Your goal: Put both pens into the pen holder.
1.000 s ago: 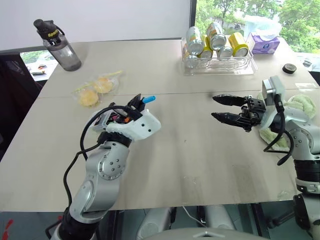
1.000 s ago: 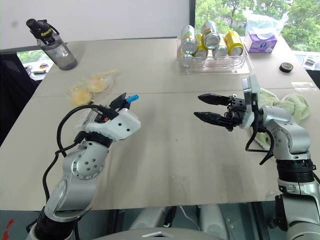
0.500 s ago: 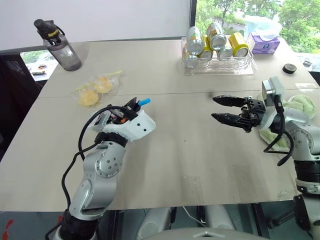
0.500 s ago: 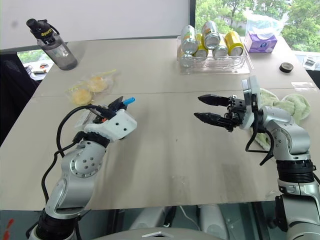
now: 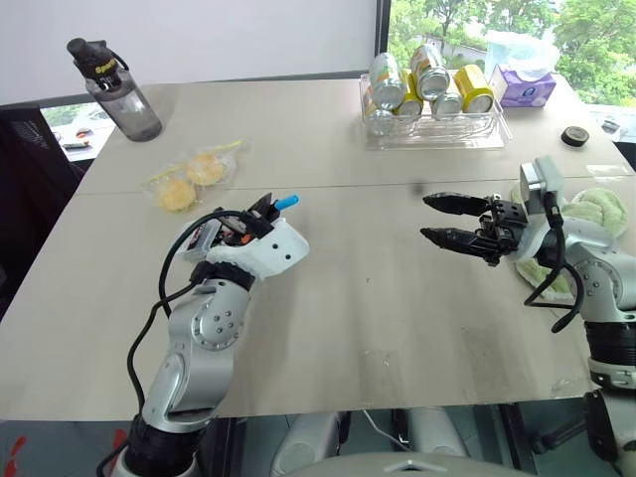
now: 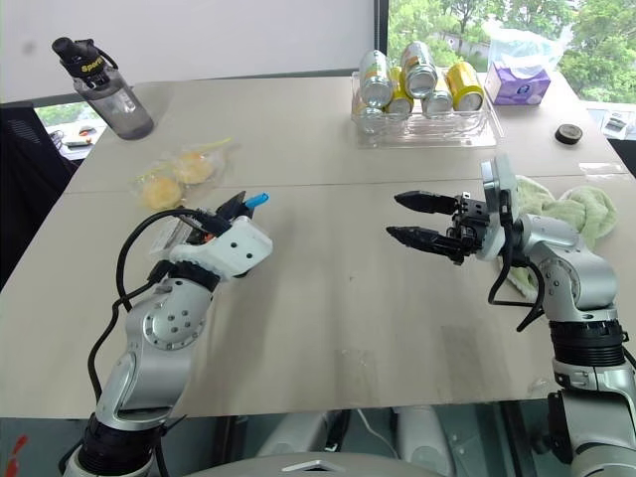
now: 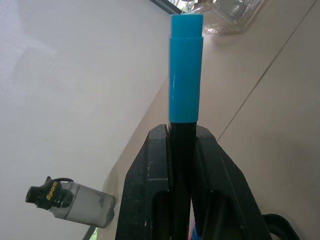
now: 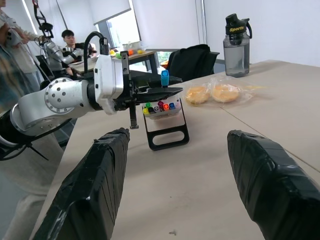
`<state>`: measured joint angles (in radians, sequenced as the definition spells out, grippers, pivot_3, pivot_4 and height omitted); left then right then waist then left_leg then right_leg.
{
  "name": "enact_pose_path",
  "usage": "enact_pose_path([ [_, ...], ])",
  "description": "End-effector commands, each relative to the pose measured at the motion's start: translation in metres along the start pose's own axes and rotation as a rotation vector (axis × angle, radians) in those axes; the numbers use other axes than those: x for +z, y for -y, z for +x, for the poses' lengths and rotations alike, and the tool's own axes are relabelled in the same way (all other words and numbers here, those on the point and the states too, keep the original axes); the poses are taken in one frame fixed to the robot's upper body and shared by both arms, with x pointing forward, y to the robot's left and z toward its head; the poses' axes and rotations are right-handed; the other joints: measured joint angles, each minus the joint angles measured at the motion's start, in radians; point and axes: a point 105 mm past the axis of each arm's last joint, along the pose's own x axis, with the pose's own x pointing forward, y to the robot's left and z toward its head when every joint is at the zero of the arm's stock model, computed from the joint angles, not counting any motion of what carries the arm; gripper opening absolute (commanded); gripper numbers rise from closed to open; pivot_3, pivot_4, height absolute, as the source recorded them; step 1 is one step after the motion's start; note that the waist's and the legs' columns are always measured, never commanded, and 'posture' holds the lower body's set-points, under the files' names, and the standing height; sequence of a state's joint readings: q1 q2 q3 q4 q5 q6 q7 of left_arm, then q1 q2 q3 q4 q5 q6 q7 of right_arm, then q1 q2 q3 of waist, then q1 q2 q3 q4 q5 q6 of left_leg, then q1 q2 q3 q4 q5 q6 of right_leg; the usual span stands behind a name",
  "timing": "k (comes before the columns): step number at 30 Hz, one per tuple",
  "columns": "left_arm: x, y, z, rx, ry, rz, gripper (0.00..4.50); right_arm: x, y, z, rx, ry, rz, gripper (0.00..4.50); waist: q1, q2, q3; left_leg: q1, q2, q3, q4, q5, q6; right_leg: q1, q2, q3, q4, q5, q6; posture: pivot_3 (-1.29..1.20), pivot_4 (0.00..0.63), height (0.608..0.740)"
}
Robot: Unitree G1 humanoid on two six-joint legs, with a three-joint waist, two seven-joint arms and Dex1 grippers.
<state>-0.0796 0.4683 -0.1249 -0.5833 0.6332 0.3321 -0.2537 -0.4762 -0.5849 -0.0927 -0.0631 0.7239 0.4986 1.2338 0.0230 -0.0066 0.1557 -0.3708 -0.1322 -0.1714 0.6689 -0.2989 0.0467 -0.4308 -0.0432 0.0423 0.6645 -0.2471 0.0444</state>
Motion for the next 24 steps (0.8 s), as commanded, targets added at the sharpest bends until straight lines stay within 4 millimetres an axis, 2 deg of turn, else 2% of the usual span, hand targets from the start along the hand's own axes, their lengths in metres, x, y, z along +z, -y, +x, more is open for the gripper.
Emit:
enact_pose_path([
  [1,0.0019,-0.0099,0.0024,0.035,0.022,0.015,0.0,0.0115,-0.0036,-0.0005,0.003,0.012,-0.062,3.34,0.0,0.0,0.0,0.0,0.0,0.0,0.0,0.0,0.0,0.0,0.0,0.0,0.0,0.0,0.0,0.0,0.15,0.74],
  [12,-0.0017,-0.0151,0.0092,0.054,0.034,0.011,0.0,0.0136,-0.0031,-0.0015,-0.015,0.02,-0.081,3.34,-0.001,0.0,0.0,0.0,0.0,0.0,0.0,0.0,0.0,0.0,0.0,0.0,0.0,0.0,0.0,0.0,0.15,0.74],
  [13,-0.0013,-0.0162,0.0089,0.06,0.036,0.009,0.75,0.014,-0.0028,-0.0017,-0.017,0.021,-0.083,3.41,-0.001,0.0,0.0,0.0,0.0,0.0,0.0,0.0,0.0,0.0,0.0,0.0,0.0,0.0,0.0,0.0,0.15,0.74],
  [16,-0.0015,-0.0191,0.0075,0.081,0.037,0.012,2.04,0.0158,-0.0017,-0.0021,-0.019,0.023,-0.087,3.41,-0.002,0.0,0.0,0.0,0.0,0.0,0.0,0.0,0.0,0.0,0.0,0.0,0.0,0.0,0.0,0.0,0.15,0.74],
  [20,-0.0045,-0.0169,0.0062,0.08,0.025,0.02,4.19,0.0164,-0.0012,-0.0026,-0.018,0.02,-0.09,3.41,-0.004,0.0,0.0,0.0,0.0,0.0,0.0,0.0,0.0,0.0,0.0,0.0,0.001,0.0,0.0,0.0,0.15,0.74],
  [21,-0.0051,-0.016,0.0057,0.081,0.02,0.022,4.43,0.0166,-0.0013,-0.0027,-0.016,0.019,-0.09,3.41,-0.004,0.0,0.0,0.0,0.0,0.0,0.0,0.0,0.0,0.0,0.0,0.0,0.001,0.0,0.0,0.0,0.15,0.74],
  [24,-0.0064,-0.0153,0.0046,0.087,0.008,0.024,4.43,0.0166,-0.0011,-0.003,-0.015,0.017,-0.09,3.41,-0.004,0.0,0.0,0.0,0.0,0.0,0.0,0.0,0.0,0.0,0.0,0.0,0.001,0.0,0.0,0.0,0.15,0.74],
])
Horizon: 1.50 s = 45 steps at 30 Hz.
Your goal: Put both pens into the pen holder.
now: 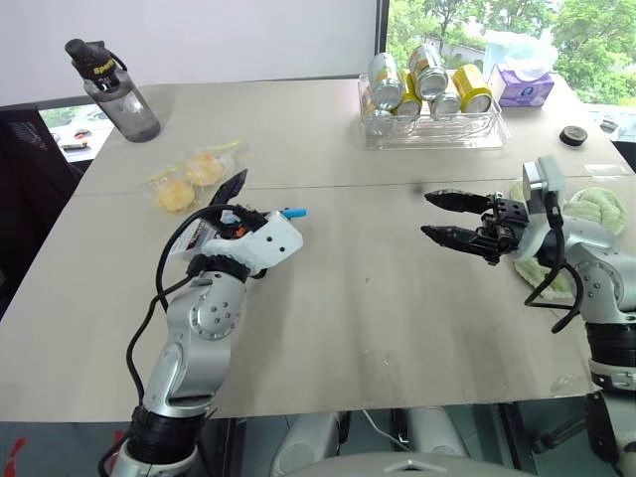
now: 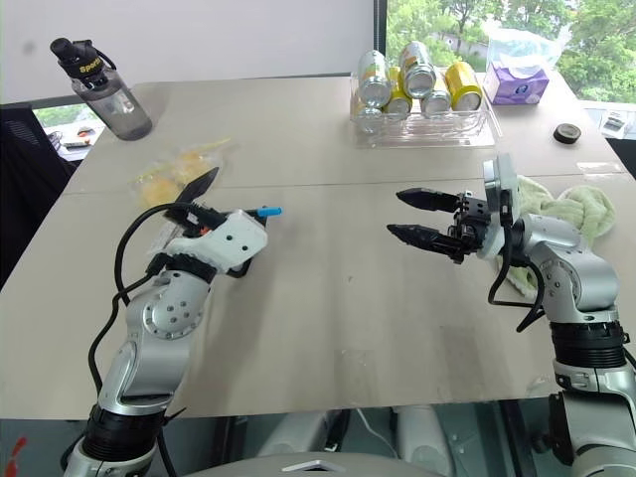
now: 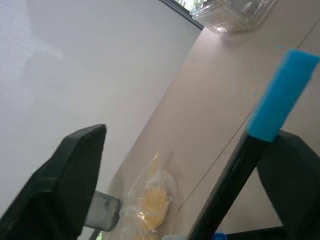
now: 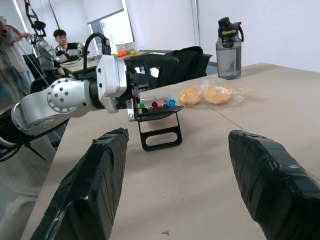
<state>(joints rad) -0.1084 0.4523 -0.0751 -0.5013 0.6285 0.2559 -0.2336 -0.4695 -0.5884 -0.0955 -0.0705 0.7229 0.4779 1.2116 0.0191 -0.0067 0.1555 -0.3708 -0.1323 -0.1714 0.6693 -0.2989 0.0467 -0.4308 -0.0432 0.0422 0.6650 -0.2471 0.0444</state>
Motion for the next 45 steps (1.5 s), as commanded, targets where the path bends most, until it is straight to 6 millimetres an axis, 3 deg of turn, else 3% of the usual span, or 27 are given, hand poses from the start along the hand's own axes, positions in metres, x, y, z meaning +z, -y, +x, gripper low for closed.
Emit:
enact_pose_path([
  [1,0.002,-0.01,-0.003,0.055,0.002,0.016,4.43,0.015,-0.002,-0.002,0.009,0.014,-0.067,3.41,0.0,0.0,0.0,0.0,0.0,0.0,0.0,0.0,0.0,0.0,0.0,0.0,0.0,0.0,0.0,0.0,0.15,0.74],
  [18,-0.014,-0.027,-0.009,0.182,-0.094,-0.008,4.43,0.016,0.0,0.002,0.022,0.015,-0.065,3.41,-0.001,0.0,0.0,0.0,0.0,0.0,0.0,0.0,0.0,0.0,0.0,0.0,0.0,0.0,0.0,0.0,0.15,0.74],
  [27,-0.01,-0.031,-0.009,0.212,-0.069,-0.039,4.43,0.013,0.002,0.001,0.013,0.011,-0.069,3.41,-0.001,0.0,0.0,0.0,0.0,0.0,0.001,0.0,0.0,0.0,0.0,0.0,0.001,0.0,0.0,0.0,0.15,0.74],
  [31,0.003,-0.017,-0.01,0.128,0.011,-0.125,4.43,0.009,0.0,-0.002,0.009,0.005,-0.06,3.41,-0.002,0.0,0.0,0.0,0.0,0.0,0.001,0.0,0.0,0.0,0.0,0.0,0.001,0.0,0.0,0.0,0.15,0.74],
  [37,0.036,0.016,-0.027,-0.093,0.184,-0.442,4.43,-0.01,0.007,-0.016,-0.076,-0.025,-0.048,3.41,-0.002,0.0,-0.001,0.0,0.0,0.0,0.001,0.0,0.0,0.0,0.0,0.0,0.0,0.0,0.0,0.0,0.15,0.74],
  [40,0.034,0.035,-0.043,-0.205,0.155,-0.615,4.43,-0.031,0.013,-0.029,-0.154,-0.081,-0.043,3.41,-0.003,0.0,-0.001,0.001,0.0,0.0,0.001,0.0,0.0,0.0,0.0,0.0,0.001,0.0,0.0,0.0,0.15,0.74],
  [45,0.003,0.058,-0.084,-0.308,-0.025,-0.942,4.43,-0.064,0.002,-0.044,-0.268,-0.151,-0.08,3.41,-0.004,0.0,-0.002,0.003,0.0,0.001,0.0,0.0,0.0,0.001,0.0,0.002,0.003,0.0,0.0,0.0,0.15,0.74],
])
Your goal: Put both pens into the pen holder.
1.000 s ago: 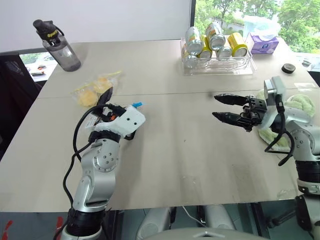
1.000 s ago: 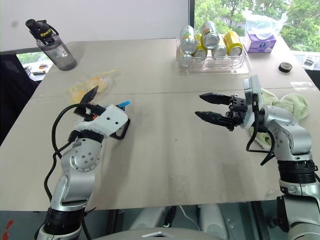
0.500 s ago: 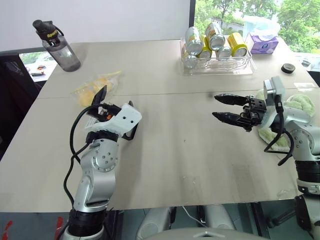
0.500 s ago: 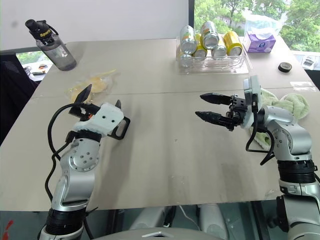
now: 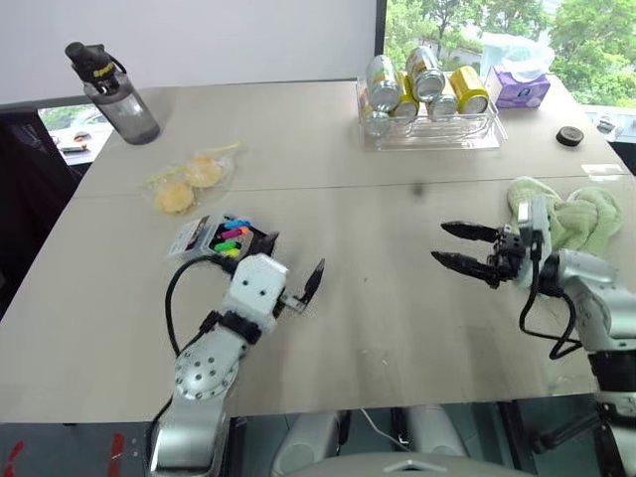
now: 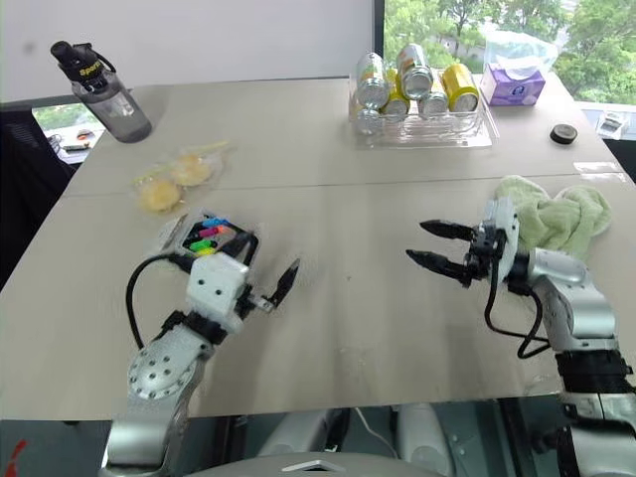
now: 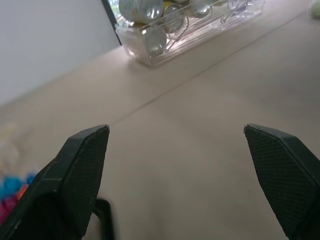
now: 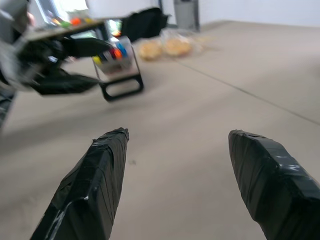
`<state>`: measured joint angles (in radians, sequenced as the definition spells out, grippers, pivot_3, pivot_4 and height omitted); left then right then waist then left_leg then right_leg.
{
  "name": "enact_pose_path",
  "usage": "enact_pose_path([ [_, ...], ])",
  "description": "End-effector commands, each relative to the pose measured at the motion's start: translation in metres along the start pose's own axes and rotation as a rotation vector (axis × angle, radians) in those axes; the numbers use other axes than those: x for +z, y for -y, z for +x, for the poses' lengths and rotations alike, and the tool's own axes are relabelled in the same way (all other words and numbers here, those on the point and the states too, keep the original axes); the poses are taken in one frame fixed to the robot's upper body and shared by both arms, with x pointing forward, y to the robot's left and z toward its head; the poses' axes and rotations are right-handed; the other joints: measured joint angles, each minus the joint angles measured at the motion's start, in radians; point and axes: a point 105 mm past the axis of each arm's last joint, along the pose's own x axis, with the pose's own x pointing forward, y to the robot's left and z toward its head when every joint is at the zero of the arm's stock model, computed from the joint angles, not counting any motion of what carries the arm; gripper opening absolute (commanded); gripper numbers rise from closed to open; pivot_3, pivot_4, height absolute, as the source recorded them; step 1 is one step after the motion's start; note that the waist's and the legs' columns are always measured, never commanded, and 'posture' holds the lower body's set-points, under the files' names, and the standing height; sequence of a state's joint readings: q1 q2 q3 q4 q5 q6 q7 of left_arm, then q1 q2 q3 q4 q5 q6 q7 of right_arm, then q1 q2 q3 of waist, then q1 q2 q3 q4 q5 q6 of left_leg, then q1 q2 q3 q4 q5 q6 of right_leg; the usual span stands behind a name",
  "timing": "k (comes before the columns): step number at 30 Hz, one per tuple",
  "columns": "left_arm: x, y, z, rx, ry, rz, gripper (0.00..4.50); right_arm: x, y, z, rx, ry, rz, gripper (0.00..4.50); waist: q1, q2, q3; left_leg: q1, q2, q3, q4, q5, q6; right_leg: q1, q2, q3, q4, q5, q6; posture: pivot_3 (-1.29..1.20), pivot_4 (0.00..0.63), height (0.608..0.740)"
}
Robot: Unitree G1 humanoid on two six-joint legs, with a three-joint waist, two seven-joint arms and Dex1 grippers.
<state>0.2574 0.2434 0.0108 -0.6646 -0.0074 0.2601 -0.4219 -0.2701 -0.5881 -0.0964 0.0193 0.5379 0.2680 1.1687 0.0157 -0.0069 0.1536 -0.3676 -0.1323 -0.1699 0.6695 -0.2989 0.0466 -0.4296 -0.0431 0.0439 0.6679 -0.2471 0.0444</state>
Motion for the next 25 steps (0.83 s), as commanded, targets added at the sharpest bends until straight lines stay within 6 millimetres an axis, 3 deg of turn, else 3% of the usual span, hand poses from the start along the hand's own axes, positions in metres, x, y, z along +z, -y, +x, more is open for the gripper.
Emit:
enact_pose_path([
  [1,-0.015,-0.001,-0.027,-0.018,-0.064,-0.167,4.43,-0.008,-0.006,-0.009,-0.071,-0.008,-0.078,3.41,0.0,0.0,0.0,0.0,0.0,0.0,0.0,0.0,0.0,0.0,0.0,0.0,0.0,0.0,0.0,0.0,0.15,0.74],
  [5,-0.043,0.007,-0.053,-0.071,-0.192,-0.186,4.43,-0.037,-0.009,-0.032,-0.139,-0.11,-0.102,3.41,0.004,0.001,0.001,0.004,0.0,0.001,0.001,0.0,0.0,0.004,0.0,0.0,0.0,0.0,0.0,0.0,0.15,0.74],
  [11,-0.052,0.008,-0.058,-0.094,-0.224,-0.165,4.43,-0.059,-0.017,-0.064,-0.206,-0.182,-0.099,3.41,0.012,0.002,0.001,0.009,0.0,-0.001,0.001,0.0,0.0,0.013,0.0,-0.001,-0.004,0.0,0.0,0.0,0.15,0.74],
  [18,-0.051,0.013,-0.054,-0.162,-0.217,-0.162,4.43,-0.06,-0.027,-0.086,-0.324,-0.146,-0.138,3.41,0.013,0.002,0.0,0.013,0.001,0.0,-0.001,-0.001,0.0,0.015,0.0,-0.001,-0.005,0.0,0.0,0.0,0.15,0.74],
  [25,-0.052,0.01,-0.048,-0.186,-0.213,-0.122,4.43,-0.062,-0.032,-0.094,-0.37,-0.153,-0.124,3.41,0.015,0.003,0.0,0.013,0.001,0.0,-0.001,-0.001,0.0,0.016,0.001,0.0,-0.005,0.0,0.0,0.0,0.15,0.74],
])
